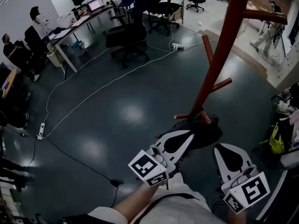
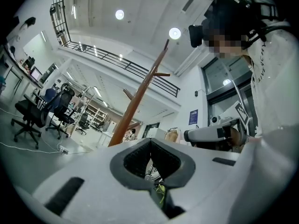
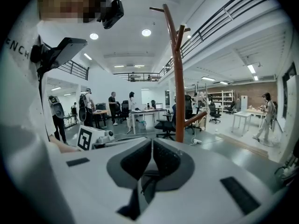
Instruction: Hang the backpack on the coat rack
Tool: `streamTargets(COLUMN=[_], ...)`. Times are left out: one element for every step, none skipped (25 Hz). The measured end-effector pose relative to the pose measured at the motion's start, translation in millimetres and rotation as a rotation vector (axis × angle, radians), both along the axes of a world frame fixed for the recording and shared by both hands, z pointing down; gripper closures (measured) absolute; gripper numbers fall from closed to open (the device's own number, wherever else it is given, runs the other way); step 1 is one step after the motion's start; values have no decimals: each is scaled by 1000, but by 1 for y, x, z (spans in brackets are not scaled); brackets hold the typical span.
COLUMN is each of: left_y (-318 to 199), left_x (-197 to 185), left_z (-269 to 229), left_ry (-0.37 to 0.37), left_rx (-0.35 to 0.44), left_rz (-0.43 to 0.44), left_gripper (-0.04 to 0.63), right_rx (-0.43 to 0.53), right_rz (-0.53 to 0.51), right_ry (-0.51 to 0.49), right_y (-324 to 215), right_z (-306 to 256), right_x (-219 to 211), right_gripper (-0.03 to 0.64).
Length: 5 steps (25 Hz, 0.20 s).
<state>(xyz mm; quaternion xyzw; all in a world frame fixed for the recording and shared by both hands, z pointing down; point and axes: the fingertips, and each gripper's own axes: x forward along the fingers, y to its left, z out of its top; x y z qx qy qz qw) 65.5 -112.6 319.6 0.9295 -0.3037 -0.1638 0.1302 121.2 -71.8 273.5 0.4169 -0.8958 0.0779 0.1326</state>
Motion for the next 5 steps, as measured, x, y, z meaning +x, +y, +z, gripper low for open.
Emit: streamTargets(left_y=[0, 0, 0, 0, 0], left_x=[-1, -2, -3, -4, -5], left_z=[0, -1, -1, -1, 0], left_ry=[2, 3, 4, 5, 5], left_rx=[1, 3, 4, 5, 6], left_rz=[0, 0, -1, -2, -4], left_gripper=[586, 585, 585, 586, 586], right_rx=[0, 0, 0, 0, -1], right_rz=[0, -1, -2, -3, -4], right_ry=[3, 5, 7, 8, 10], right_y=[0, 0, 0, 0, 0], right_z=[0, 0, 1, 1, 2], right_x=[-1, -2, -3, -4, -5], right_gripper=[592, 592, 592, 592, 592])
